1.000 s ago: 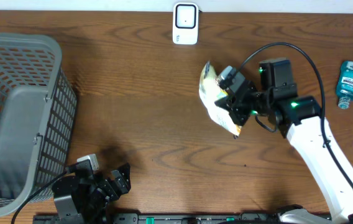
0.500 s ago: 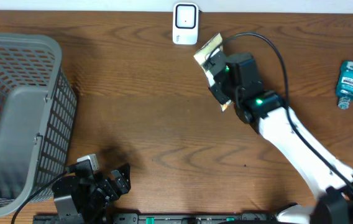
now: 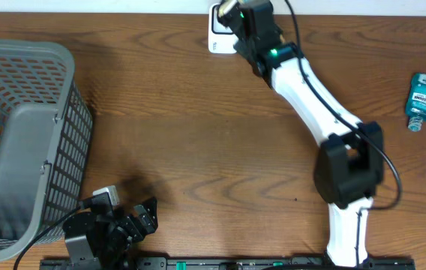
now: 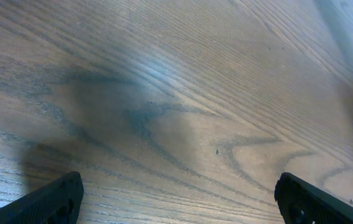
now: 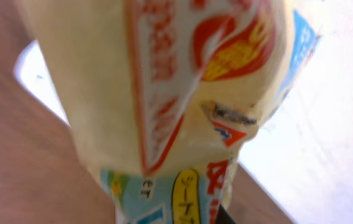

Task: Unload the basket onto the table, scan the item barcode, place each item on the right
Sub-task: 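Hold the yellow bag against the white scanner window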

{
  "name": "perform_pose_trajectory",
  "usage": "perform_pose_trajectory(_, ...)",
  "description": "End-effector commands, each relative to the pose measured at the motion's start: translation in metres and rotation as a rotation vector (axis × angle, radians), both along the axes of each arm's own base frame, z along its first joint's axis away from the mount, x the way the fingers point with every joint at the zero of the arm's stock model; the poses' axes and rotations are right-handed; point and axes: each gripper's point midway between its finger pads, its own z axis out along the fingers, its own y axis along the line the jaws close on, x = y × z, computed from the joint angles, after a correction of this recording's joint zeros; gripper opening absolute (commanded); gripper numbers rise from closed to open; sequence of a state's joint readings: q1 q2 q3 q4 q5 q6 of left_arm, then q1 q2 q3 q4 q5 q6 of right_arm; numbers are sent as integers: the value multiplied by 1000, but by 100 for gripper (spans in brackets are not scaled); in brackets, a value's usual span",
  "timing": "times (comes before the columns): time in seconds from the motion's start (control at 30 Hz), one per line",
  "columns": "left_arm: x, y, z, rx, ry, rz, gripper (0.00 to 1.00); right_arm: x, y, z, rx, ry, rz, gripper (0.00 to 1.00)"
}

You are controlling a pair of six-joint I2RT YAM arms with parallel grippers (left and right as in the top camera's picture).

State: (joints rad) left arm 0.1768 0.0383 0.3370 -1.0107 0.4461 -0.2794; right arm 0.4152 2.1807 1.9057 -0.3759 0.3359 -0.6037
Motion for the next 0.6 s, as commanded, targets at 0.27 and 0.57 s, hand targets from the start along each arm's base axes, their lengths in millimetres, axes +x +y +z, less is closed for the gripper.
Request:
perform_pose_trajectory(0.27, -7, -2, -8, -3, 36, -15, 98, 60, -24, -33, -307, -61, -73, 1)
perform_pose_trajectory(0.57, -7, -2, -8, -3, 36, -15, 98, 71, -11, -32, -275, -112, -15, 1)
